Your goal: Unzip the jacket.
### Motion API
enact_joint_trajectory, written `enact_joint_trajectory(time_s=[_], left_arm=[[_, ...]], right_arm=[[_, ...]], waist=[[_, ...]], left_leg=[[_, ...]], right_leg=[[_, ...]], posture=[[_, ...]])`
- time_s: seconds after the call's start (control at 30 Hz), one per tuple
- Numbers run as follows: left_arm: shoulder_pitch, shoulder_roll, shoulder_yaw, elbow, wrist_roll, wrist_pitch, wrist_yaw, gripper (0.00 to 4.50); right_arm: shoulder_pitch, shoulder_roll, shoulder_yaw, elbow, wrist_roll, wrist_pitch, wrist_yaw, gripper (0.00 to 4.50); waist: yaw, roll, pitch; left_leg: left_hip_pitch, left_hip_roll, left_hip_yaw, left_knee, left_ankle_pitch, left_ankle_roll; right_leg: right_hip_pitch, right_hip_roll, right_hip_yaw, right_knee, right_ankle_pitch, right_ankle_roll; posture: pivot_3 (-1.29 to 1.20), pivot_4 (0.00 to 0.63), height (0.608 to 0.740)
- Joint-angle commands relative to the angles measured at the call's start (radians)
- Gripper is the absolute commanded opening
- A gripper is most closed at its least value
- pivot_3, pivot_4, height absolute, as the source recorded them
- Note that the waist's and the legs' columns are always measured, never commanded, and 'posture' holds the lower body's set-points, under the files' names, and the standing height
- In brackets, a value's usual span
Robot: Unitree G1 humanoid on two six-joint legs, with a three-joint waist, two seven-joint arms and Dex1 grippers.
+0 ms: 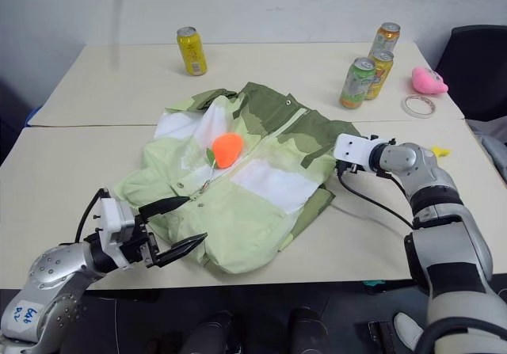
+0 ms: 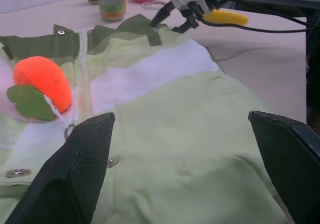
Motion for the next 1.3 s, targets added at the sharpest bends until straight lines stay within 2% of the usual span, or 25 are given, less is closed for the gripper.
enact_joint_trajectory(time_s=[0.03, 0.1, 0.2, 0.4, 0.43, 0.53, 0.67, 0.8, 0.87, 0.97, 1.03, 1.07, 1.1, 1.13, 1.2, 1.3], left_arm=[[0.002, -0.011, 0.011, -0.009, -0.011, -0.015, 0.009, 4.5], [-0.007, -0.015, 0.007, -0.003, -0.007, -0.016, 0.01, 4.5], [-0.023, -0.014, 0.01, 0.008, -0.01, -0.013, 0.008, 4.5], [-0.027, 0.002, 0.023, 0.04, -0.005, -0.017, -0.015, 4.5], [-0.027, 0.004, 0.025, 0.043, -0.006, -0.017, -0.018, 4.5], [-0.03, 0.013, 0.025, 0.054, -0.013, -0.007, -0.032, 4.5], [-0.052, 0.03, 0.008, 0.099, -0.009, -0.004, -0.066, 4.5], [-0.072, 0.042, 0.01, 0.133, -0.004, -0.009, -0.086, 4.5], [-0.082, 0.048, 0.017, 0.142, -0.005, -0.008, -0.09, 4.5], [-0.096, 0.046, 0.015, 0.17, 0.001, -0.018, -0.097, 4.5], [-0.105, 0.043, 0.005, 0.186, -0.004, -0.013, -0.106, 4.5], [-0.111, 0.045, -0.003, 0.194, -0.01, -0.003, -0.115, 4.5], [-0.116, 0.047, -0.009, 0.2, -0.014, 0.003, -0.122, 4.5], [-0.117, 0.049, -0.013, 0.204, -0.018, 0.008, -0.131, 4.5], [-0.122, 0.054, -0.012, 0.208, -0.027, 0.018, -0.147, 4.5], [-0.127, 0.057, 0.001, 0.211, -0.039, 0.031, -0.158, 4.5]], right_arm=[[0.034, -0.034, -0.016, -0.011, 0.004, 0.0, -0.052, 0.68], [0.053, -0.051, -0.012, -0.015, -0.004, -0.002, -0.067, 0.02], [0.082, -0.095, -0.008, -0.04, 0.001, 0.01, -0.015, 0.02], [0.257, -0.264, -0.064, -0.273, 0.119, 0.216, 0.298, 0.02], [0.316, -0.295, -0.079, -0.354, 0.151, 0.261, 0.345, 0.02], [0.618, -0.42, -0.164, -0.765, 0.309, 0.496, 0.506, 0.02], [1.054, -0.502, -0.341, -1.343, 0.5, 0.851, 0.542, 0.02], [1.258, -0.463, -0.475, -1.616, 0.579, 1.104, 0.456, 0.02], [1.346, -0.435, -0.526, -1.69, 0.561, 1.134, 0.409, 0.02], [1.383, -0.329, -0.583, -1.658, 0.515, 0.976, 0.294, 0.02], [1.365, -0.246, -0.617, -1.607, 0.599, 0.898, 0.313, 0.02], [1.37, -0.223, -0.64, -1.591, 0.669, 0.897, 0.368, 0.4], [1.377, -0.213, -0.654, -1.58, 0.715, 0.901, 0.408, 0.54], [1.375, -0.19, -0.684, -1.579, 0.757, 0.939, 0.397, 0.85], [1.384, -0.207, -0.765, -1.6, 0.882, 1.035, 0.446, 1.43], [1.428, -0.206, -0.891, -1.651, 1.037, 1.077, 0.53, 2.4]], waist=[[-0.001, 0.0, 0.0], [0.002, 0.0, 0.0], [0.006, 0.0, 0.0], [0.031, 0.0, 0.0], [0.037, 0.0, 0.0], [0.057, 0.0, 0.0], [0.058, -0.002, -0.002], [0.047, -0.005, -0.003], [0.05, -0.005, -0.004], [0.054, -0.007, -0.005], [0.052, -0.009, -0.004], [0.052, -0.007, -0.004], [0.053, -0.007, -0.004], [0.053, -0.006, -0.003], [0.053, -0.006, -0.003], [0.054, -0.006, -0.003]], left_leg=[[0.0, 0.0, 0.0, 0.0, 0.0, 0.0], [0.0, 0.0, 0.0, 0.0, 0.0, 0.0], [0.0, -0.001, -0.001, 0.0, 0.001, 0.001], [-0.001, -0.003, -0.003, 0.0, 0.0, 0.002], [-0.001, -0.003, -0.004, 0.0, 0.0, 0.002], [-0.001, -0.003, -0.009, 0.0, 0.0, 0.002], [0.0, -0.002, -0.019, 0.0, -0.001, 0.0], [0.002, 0.0, -0.02, -0.001, -0.002, -0.002], [0.002, 0.0, -0.021, -0.001, -0.002, -0.002], [0.002, 0.0, -0.021, -0.002, -0.003, -0.003], [0.002, 0.0, -0.021, -0.002, -0.003, -0.003], [0.002, -0.001, -0.019, -0.001, -0.003, -0.003], [0.002, -0.002, -0.019, -0.002, -0.002, -0.002], [0.002, -0.002, -0.019, -0.002, -0.002, -0.002], [0.002, -0.002, -0.019, -0.002, -0.002, -0.001], [0.001, -0.002, -0.02, -0.002, -0.002, -0.001]], right_leg=[[0.0, 0.0, 0.0, 0.0, 0.0, 0.0], [0.0, 0.0, 0.0, 0.0, 0.0, 0.0], [0.0, 0.0, -0.001, 0.001, 0.0, 0.0], [0.002, -0.001, -0.002, 0.0, 0.0, 0.0], [0.002, -0.001, -0.003, -0.001, 0.0, 0.0], [0.006, -0.002, -0.006, -0.004, 0.0, 0.0], [0.014, -0.001, -0.012, -0.011, 0.0, 0.0], [0.017, 0.0, -0.013, -0.017, 0.0, 0.0], [0.017, 0.0, -0.013, -0.017, 0.0, 0.0], [0.016, 0.0, -0.013, -0.017, 0.0, -0.001], [0.016, 0.0, -0.014, -0.018, 0.0, -0.001], [0.016, 0.0, -0.013, -0.018, 0.0, 0.0], [0.016, 0.0, -0.013, -0.018, 0.0, 0.0], [0.016, 0.0, -0.013, -0.017, 0.0, 0.0], [0.016, 0.0, -0.013, -0.016, 0.0, 0.0], [0.016, 0.0, -0.013, -0.015, 0.0, 0.0]], posture=[[0.0, 0.15, 0.74], [0.0, 0.15, 0.74], [0.0, 0.15, 0.74], [0.0, 0.15, 0.74], [0.0, 0.15, 0.74], [0.0, 0.15, 0.74], [0.0, 0.15, 0.74], [0.0, 0.15, 0.74], [0.0, 0.15, 0.74], [0.0, 0.15, 0.74], [0.0, 0.15, 0.74], [0.0, 0.15, 0.74], [0.0, 0.15, 0.74], [0.0, 0.15, 0.74], [0.0, 0.15, 0.74], [0.0, 0.15, 0.74]])
